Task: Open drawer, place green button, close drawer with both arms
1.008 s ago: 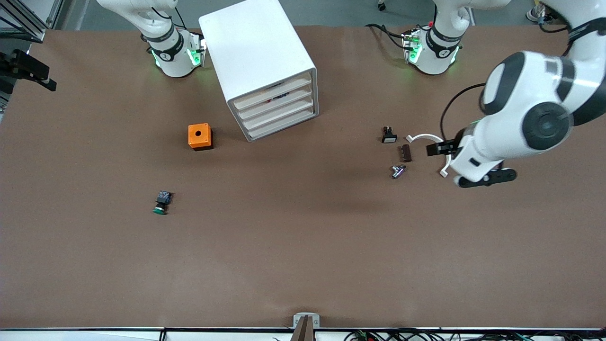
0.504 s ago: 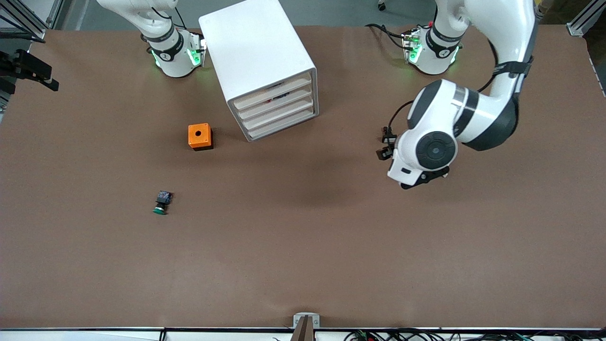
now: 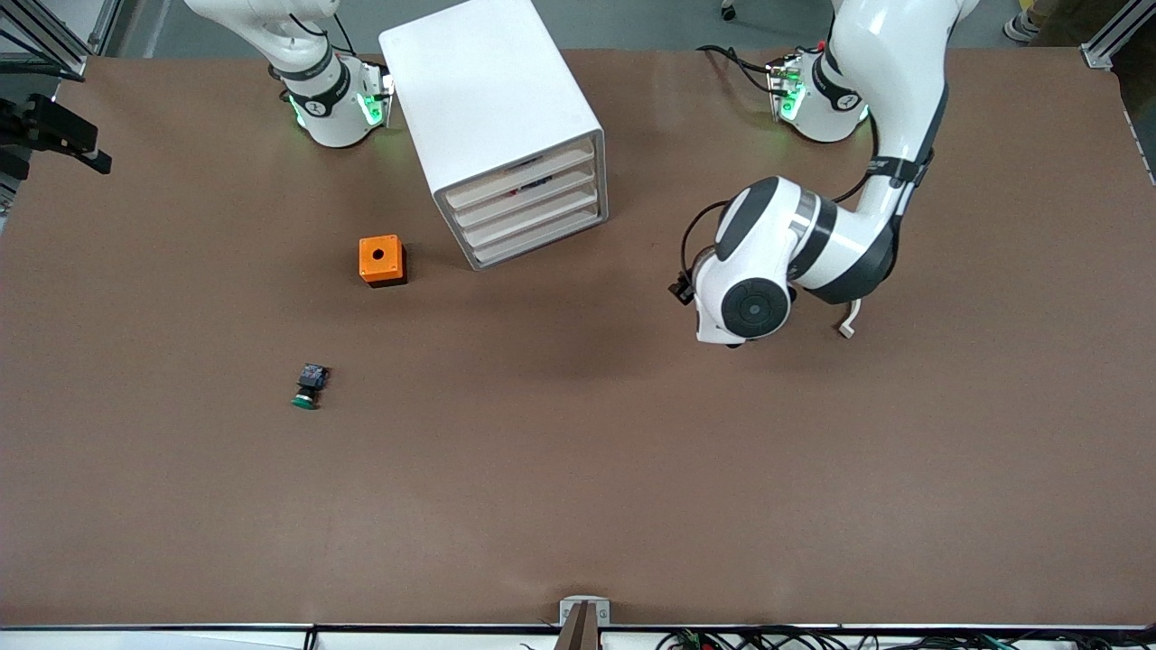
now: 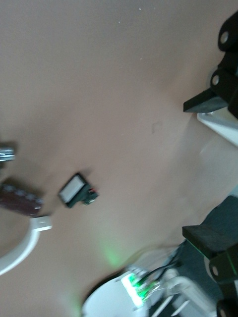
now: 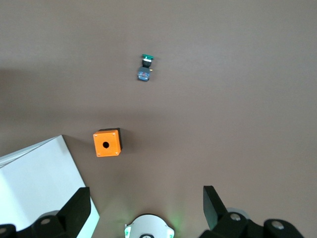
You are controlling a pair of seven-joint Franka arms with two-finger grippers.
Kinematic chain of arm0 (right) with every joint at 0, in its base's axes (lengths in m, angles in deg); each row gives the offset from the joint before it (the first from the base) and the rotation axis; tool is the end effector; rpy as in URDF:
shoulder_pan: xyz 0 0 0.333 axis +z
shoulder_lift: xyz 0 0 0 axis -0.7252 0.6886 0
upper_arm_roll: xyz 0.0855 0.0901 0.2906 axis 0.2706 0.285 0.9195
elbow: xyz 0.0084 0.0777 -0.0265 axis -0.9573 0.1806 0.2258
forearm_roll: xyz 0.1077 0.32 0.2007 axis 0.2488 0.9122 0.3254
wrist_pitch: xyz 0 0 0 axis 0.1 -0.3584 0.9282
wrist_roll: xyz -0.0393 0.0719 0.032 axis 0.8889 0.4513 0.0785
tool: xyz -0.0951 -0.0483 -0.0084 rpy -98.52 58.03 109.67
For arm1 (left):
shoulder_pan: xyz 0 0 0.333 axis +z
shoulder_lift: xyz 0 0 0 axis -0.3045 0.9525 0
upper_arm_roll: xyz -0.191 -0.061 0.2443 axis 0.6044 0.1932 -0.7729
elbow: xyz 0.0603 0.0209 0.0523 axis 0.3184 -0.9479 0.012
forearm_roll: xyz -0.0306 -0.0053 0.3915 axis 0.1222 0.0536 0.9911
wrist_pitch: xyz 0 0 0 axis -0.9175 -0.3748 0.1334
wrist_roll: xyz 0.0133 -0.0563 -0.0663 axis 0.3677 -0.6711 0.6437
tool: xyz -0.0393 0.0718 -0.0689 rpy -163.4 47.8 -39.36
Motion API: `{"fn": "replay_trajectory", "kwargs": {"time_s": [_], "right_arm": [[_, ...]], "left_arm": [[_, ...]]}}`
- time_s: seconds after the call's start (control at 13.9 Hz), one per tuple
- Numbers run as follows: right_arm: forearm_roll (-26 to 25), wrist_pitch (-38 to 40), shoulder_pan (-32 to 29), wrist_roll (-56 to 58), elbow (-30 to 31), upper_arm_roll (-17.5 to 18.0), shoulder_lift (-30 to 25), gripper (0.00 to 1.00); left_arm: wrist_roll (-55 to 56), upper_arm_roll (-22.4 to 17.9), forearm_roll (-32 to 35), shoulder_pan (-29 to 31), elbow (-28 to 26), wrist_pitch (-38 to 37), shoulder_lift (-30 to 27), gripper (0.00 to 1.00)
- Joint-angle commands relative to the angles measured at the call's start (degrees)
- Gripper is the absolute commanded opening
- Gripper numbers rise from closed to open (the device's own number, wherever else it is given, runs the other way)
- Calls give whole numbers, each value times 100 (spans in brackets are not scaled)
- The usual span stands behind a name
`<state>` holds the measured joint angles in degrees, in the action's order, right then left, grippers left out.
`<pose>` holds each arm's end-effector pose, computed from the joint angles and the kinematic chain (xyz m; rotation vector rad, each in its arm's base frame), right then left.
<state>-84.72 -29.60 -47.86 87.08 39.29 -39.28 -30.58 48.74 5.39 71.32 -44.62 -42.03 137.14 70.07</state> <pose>0.4892 -0.0455 0.6717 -3.0780 -0.0598 0.1153 0.5236 -0.3438 0.3115 -2.5473 -1.0747 0.8259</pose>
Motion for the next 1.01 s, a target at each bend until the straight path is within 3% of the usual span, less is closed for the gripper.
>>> {"fn": "replay_trajectory", "kwargs": {"time_s": [0.0,0.29,0.58,0.94], "right_arm": [[333,29,-204,45,-14,-123,-83,100],[115,3,-152,63,-32,-53,-91,100],[-412,-76,199,54,-40,-17,-91,100],[-378,-41,182,54,-40,-61,-91,100]], "left_arm": [[911,-17,-523,-140,369,-61,402,100],[2177,-8,-1726,-246,1011,-69,1359,100],[2521,-8,-2553,-290,994,-87,1817,100],[3172,-8,-3379,-403,1003,-113,2099,100]]}}
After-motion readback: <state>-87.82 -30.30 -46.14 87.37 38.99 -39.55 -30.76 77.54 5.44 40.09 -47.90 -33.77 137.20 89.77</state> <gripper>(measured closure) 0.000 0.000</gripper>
